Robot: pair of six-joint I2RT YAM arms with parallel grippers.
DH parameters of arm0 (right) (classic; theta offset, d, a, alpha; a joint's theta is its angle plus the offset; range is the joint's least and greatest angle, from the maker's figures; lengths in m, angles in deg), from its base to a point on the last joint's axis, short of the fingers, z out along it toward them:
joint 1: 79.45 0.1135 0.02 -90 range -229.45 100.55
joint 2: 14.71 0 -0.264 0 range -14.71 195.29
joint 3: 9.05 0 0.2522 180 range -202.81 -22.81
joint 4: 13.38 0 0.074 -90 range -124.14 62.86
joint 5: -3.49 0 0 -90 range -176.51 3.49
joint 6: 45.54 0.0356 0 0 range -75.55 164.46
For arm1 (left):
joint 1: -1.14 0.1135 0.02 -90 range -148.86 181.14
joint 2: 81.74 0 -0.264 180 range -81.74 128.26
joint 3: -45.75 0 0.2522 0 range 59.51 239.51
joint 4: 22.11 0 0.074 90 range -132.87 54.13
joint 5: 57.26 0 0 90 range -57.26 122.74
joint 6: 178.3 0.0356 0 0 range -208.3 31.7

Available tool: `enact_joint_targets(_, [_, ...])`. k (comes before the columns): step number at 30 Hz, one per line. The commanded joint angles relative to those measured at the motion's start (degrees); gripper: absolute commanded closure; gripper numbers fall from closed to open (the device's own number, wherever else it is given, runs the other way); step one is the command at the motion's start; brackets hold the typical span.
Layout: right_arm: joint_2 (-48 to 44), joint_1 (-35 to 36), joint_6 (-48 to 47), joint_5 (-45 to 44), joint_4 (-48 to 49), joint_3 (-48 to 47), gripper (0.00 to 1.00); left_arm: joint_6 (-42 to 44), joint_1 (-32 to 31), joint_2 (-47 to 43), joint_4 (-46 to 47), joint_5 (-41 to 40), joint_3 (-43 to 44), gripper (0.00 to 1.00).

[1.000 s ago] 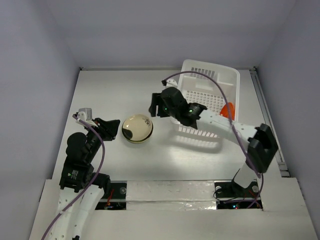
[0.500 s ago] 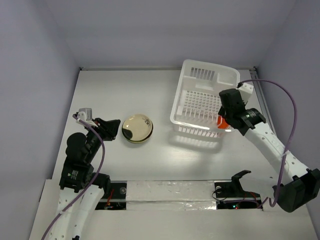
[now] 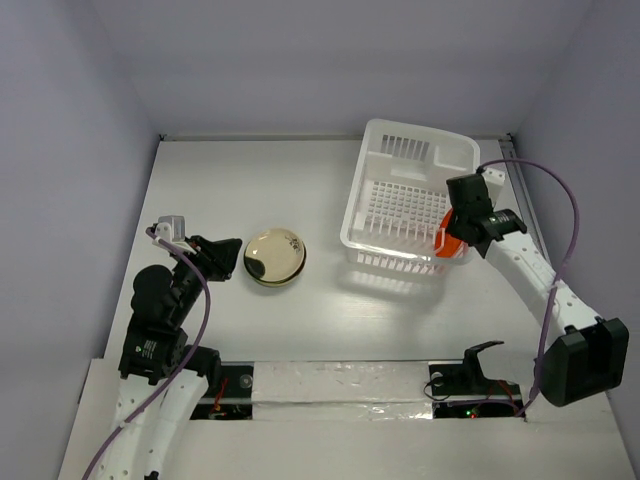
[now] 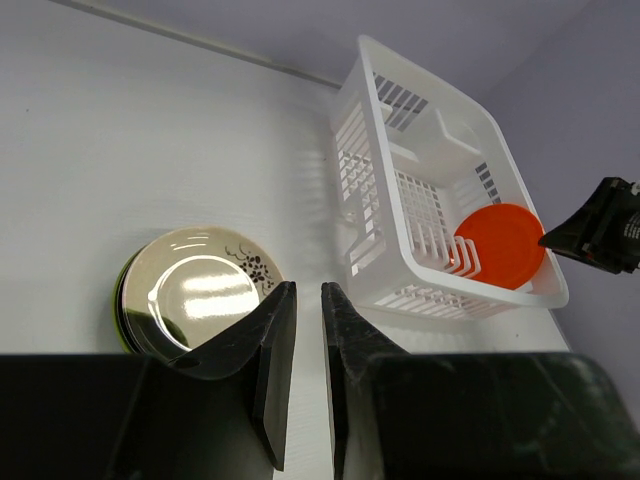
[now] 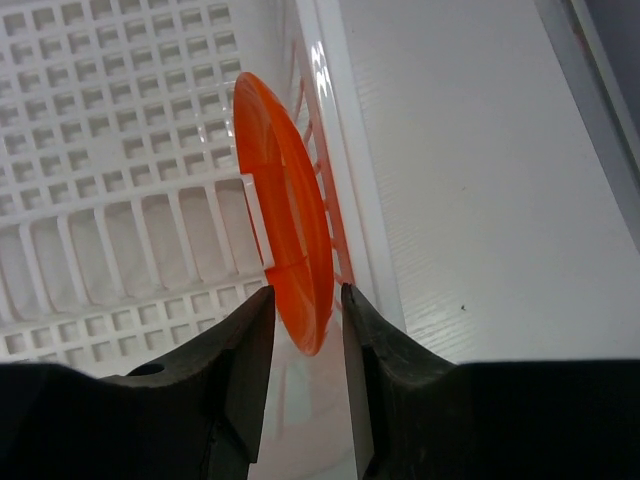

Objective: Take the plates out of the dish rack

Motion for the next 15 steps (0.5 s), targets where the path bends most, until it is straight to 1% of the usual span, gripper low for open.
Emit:
enact_joint_targets(1, [0.75,-0.63,-2.32,2.21,5.20,0.13,0.62,0.70,-0.07,0.30,2.64,0.51,1.32,0.86])
enact_joint_targets(4, [2.68,-1.16,-2.32,1.77,4.94,-0.40,0.64,0.70,-0.07,0.38,2.64,0.60,1.32,0.86])
enact_joint_targets(9, [4.79,-2.38,-1.97,2.39,4.76,-1.10,0.63,0.70,-0.07,0.30,2.56,0.43,1.32,0.86])
enact_joint_targets(13, [8.82,-2.92,-2.85,0.11,4.32,-2.59,0.63,0.70,-0.07,0.21,2.38,0.16,1.41,0.86])
enact_joint_targets(15, [9.97,-3.44,-4.34,-1.38,3.88,-3.91,0.65,0.70,-0.07,0.12,2.29,0.07,1.50,0.86])
